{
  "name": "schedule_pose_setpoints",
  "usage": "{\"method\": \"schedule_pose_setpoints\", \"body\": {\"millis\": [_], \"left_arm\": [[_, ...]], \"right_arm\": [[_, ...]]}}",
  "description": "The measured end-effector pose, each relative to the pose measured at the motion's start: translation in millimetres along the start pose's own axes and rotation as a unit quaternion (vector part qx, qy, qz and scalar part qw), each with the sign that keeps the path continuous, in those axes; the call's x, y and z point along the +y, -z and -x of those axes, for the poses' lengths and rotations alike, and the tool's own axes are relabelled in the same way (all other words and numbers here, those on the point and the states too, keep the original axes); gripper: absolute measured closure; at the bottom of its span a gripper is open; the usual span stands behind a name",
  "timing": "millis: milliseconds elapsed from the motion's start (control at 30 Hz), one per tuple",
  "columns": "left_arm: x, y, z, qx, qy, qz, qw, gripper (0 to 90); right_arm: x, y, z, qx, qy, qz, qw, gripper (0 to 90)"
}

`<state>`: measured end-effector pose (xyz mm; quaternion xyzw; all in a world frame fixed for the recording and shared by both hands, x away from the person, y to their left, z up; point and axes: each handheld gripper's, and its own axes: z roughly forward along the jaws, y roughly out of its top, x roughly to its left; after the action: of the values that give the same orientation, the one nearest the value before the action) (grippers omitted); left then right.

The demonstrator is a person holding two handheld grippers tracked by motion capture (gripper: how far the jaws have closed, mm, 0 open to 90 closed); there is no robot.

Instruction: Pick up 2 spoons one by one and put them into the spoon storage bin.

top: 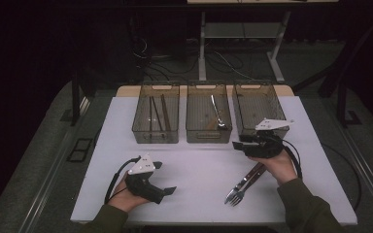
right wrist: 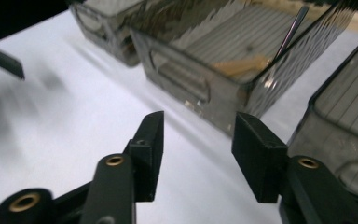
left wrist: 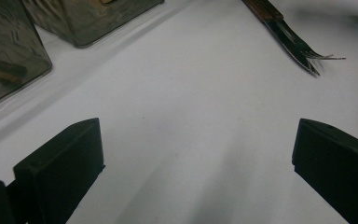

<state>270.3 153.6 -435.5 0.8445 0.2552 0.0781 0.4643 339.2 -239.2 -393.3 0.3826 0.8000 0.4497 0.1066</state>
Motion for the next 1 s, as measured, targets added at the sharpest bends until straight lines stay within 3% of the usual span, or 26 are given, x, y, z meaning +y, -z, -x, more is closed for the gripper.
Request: {"method": "schedule_pose_setpoints", "body": {"millis": [300, 500, 1000], "left_arm": [[-0.4, 1.4, 0.6, 0.0, -0.005, -0.002, 1.0, 0.7], [-0.1, 0.9, 0.9, 0.001, -0.006, -0.002, 1.0, 0.9], [-0.4, 1.4, 1.5, 0.003, -0.005, -0.004, 1.0, 1.0]], "right_arm": [[-20.7, 10.4, -6.1, 0.018, 0.012, -0.017, 0.9996, 55.8], [-36.3, 19.8, -8.9, 0.021, 0.018, -0.028, 0.9992, 68.7], [-72.6, 41.3, -11.0, 0.052, 0.012, -0.044, 0.9976, 89.4]]}}
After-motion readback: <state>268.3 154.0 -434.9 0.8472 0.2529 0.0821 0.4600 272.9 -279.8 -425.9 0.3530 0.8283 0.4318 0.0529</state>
